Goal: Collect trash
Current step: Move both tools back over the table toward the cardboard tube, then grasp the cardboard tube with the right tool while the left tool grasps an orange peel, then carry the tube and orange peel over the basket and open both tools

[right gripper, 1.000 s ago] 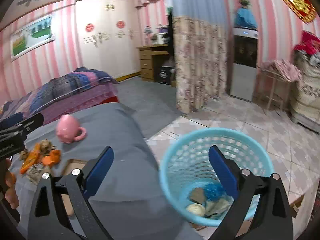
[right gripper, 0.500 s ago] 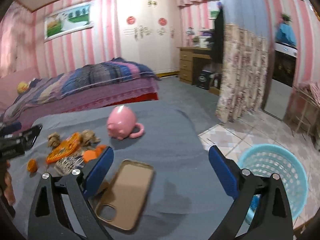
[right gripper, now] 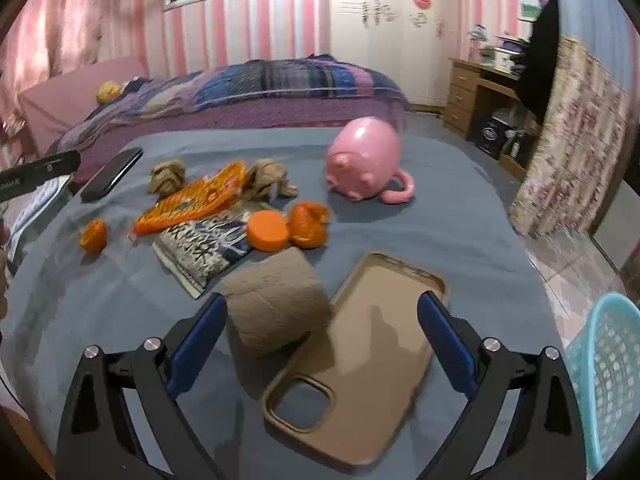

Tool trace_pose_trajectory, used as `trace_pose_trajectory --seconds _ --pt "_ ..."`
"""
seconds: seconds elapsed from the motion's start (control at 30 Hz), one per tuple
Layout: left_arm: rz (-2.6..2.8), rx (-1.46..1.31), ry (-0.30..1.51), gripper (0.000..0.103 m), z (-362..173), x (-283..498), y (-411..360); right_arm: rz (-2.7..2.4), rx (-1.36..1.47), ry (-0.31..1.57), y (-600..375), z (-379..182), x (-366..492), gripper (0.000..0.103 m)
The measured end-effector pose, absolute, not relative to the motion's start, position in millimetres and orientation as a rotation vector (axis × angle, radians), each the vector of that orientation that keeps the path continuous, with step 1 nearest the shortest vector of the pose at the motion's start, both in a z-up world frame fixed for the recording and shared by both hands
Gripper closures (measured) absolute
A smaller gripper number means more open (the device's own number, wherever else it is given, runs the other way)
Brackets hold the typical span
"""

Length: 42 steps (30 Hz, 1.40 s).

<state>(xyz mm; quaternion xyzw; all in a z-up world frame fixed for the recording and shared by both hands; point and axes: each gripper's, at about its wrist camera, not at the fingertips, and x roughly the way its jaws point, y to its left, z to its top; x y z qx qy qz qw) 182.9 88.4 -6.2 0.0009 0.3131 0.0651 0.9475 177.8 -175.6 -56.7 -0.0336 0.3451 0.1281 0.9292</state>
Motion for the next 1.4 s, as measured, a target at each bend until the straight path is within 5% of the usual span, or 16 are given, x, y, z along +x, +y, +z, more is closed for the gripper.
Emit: trace_pose_trajectory --seconds 0.17,0.23,0.3,0.7,0.8,1.07,1.4 --pt "0.130 -0.018 0.666 0.005 -23.2 174.9 106.2 0.297 -0.092 0.738 -165.3 -64.8 180.9 0.011" --pt "0.133 -0.007 0.685 0.005 -32.4 174.2 107.7 0.309 -0.101 0.749 -163.3 -66.6 181.4 0.024" --pt "0.126 -0.001 0.707 0.005 -40.1 175.7 105.4 0.323 -0.096 0.777 -164.0 -69.0 184.2 0.049" --pt "0.132 0.069 0.801 0.007 -80.6 193.2 84.8 0.330 -0.078 0.715 -173.0 -52.7 176.9 0.050" --pt "0.129 0.019 0.815 0.018 -83.1 195.2 93.7 0.306 -0.090 0.702 -178.6 -49.5 175.4 0.050" --pt "0.103 -0.038 0.864 0.072 -91.3 202.1 97.8 0.273 -0.055 0.679 -199.8 -41.2 173.0 0.050" --pt "0.027 0.032 0.732 0.076 -29.4 206.7 38.5 0.165 -0.019 0.611 -241.8 -18.1 157.7 0.050"
